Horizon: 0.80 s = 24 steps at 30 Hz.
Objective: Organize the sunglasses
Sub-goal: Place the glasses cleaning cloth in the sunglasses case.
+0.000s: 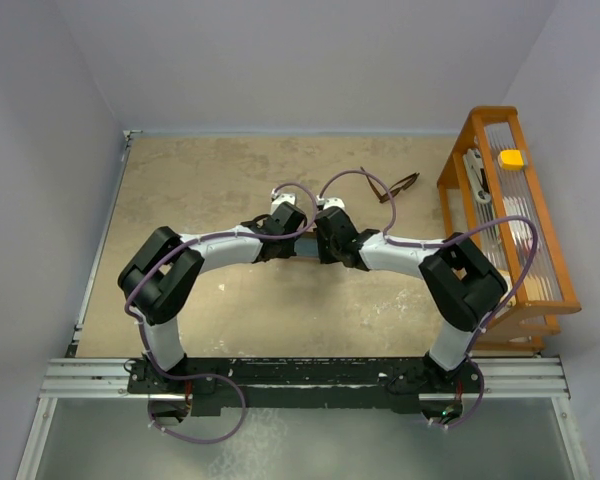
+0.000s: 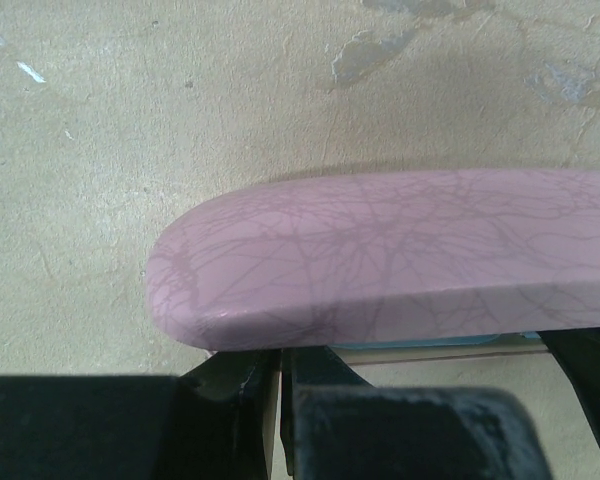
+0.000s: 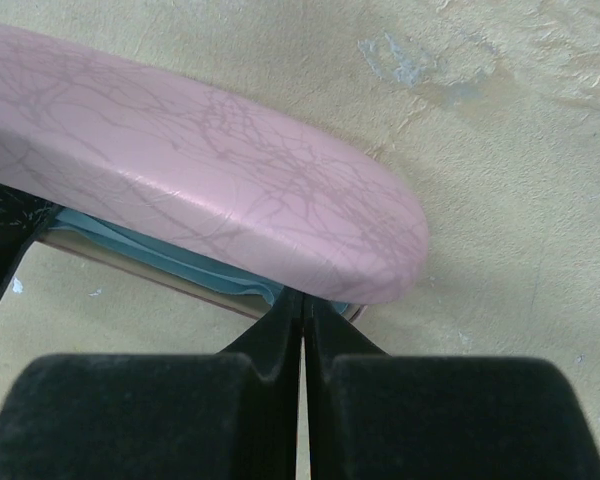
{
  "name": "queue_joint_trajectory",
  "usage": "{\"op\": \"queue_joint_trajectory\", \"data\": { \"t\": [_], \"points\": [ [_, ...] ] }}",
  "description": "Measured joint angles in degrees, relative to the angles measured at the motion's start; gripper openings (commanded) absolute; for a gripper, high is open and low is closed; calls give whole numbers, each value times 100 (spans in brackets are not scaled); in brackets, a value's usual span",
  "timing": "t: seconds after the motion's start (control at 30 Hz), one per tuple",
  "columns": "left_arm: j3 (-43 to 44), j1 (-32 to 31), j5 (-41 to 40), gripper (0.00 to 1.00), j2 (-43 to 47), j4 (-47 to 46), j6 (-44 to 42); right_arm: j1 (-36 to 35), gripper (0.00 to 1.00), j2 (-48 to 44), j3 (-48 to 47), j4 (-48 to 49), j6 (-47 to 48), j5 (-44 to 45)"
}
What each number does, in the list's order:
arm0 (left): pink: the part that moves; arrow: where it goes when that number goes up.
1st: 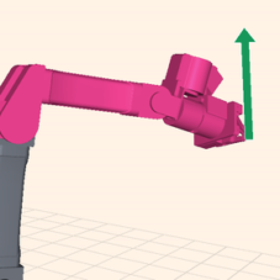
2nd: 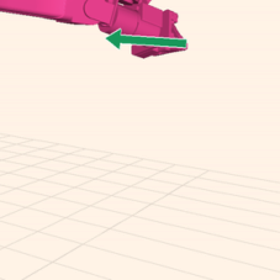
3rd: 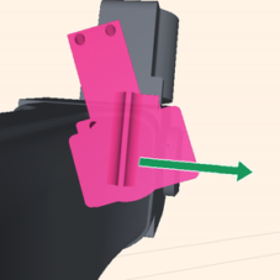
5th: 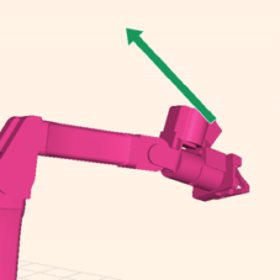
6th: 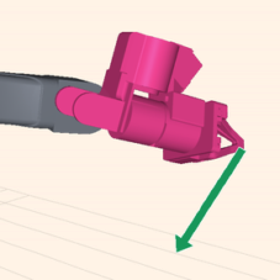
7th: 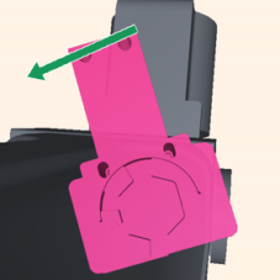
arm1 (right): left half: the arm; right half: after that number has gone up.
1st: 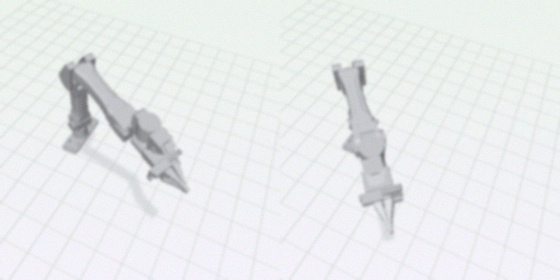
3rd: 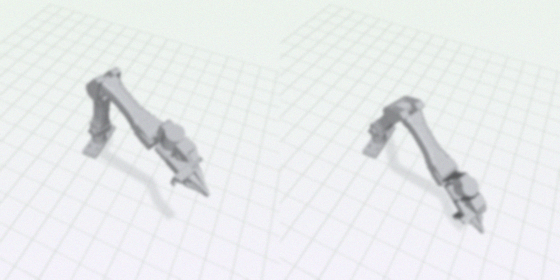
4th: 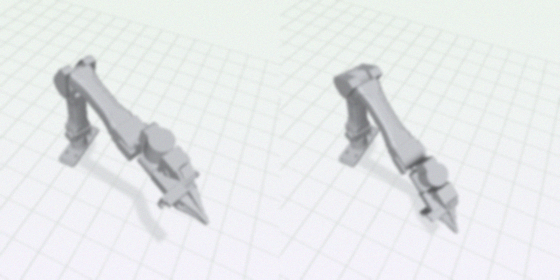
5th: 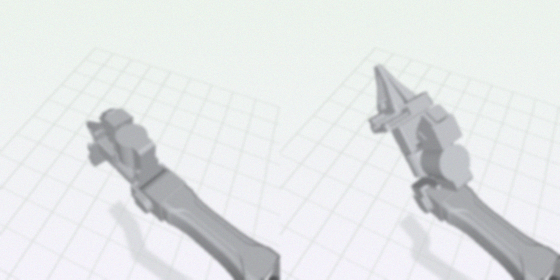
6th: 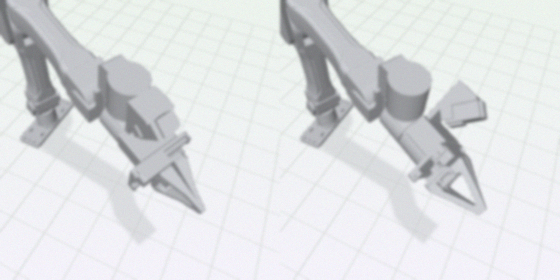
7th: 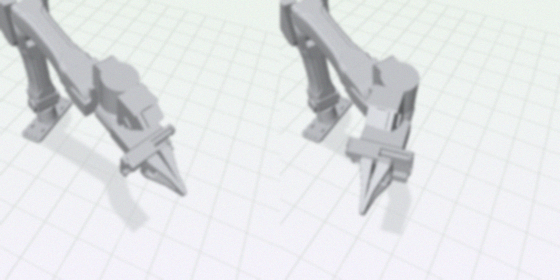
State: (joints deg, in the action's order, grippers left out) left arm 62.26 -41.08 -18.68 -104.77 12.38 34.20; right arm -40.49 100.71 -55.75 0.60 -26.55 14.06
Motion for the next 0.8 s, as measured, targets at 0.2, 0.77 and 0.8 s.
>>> {"op": "queue_joint_trajectory", "data": {
  "t": [0.2,0.77,0.8],
  "points": [
    [0,-33,-26,0,0,7,-44,-17,0,-13,0,-50,24,72],
    [0,-118,-35,0,55,173,-44,-26,11,-925,323,-133,433,-76],
    [0,-131,-35,0,79,229,-44,-26,11,-931,323,-127,446,-98]
  ]
}}
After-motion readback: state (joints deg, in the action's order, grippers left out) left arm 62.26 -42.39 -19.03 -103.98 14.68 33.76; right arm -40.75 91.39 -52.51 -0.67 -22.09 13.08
